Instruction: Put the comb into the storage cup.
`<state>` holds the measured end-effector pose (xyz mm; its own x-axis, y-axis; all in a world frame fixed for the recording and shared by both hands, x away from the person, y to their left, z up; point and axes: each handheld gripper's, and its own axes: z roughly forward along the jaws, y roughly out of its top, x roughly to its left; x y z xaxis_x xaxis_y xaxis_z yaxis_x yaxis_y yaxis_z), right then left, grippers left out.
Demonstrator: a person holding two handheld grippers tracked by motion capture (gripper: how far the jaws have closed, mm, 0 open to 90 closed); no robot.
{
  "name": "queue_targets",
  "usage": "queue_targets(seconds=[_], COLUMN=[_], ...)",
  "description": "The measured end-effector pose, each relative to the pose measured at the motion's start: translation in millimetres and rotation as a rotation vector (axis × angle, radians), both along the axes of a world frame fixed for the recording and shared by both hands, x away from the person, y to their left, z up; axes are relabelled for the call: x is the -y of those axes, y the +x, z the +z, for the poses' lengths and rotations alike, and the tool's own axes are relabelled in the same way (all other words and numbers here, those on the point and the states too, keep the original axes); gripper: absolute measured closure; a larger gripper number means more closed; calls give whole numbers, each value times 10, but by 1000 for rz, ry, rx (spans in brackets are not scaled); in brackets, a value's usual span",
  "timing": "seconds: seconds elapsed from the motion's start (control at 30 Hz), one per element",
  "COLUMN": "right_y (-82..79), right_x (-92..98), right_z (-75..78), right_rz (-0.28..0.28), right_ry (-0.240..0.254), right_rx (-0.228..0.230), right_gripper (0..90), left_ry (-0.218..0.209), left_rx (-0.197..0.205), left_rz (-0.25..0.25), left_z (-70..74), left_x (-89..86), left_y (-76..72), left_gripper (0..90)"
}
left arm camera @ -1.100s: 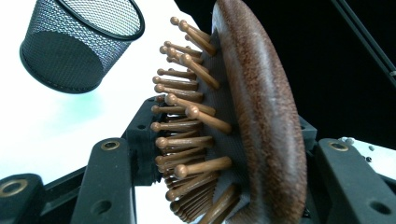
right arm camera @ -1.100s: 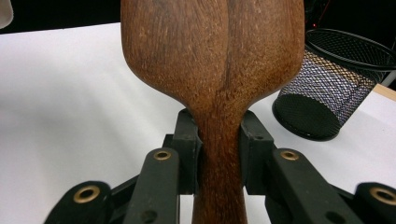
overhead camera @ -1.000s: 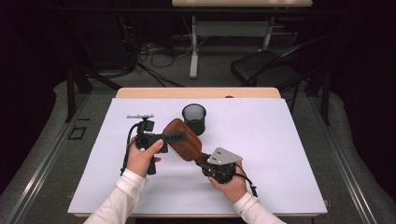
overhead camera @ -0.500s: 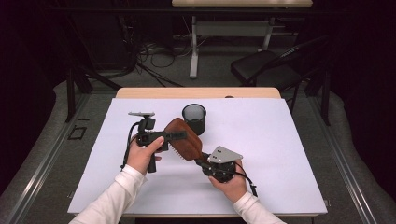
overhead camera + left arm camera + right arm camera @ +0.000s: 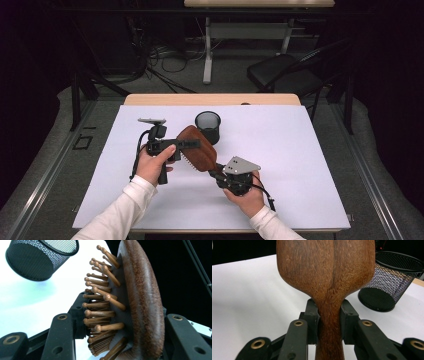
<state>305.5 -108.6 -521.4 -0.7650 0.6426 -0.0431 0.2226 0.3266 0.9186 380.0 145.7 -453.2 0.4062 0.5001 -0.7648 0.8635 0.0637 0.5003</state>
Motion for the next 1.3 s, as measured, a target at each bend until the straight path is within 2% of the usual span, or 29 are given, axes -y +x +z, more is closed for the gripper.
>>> queue_targets(seconds=[0.27, 0.77, 1.3], right_y=[-1, 15, 38], right_x=[-3, 12, 8], right_z=[8, 12, 4], right_rz=[-3, -11, 11], right_ry=[12, 27, 39], right_rx=[-9, -16, -32], right_gripper=[717, 708, 637], left_ry=[-12, -14, -13], left_rx=[-28, -37, -54], left_rz=[12, 6, 11], left_z=[2, 7, -5], left_x=[-2, 14, 12], left_y=[13, 53, 73], left_gripper=[496, 503, 505])
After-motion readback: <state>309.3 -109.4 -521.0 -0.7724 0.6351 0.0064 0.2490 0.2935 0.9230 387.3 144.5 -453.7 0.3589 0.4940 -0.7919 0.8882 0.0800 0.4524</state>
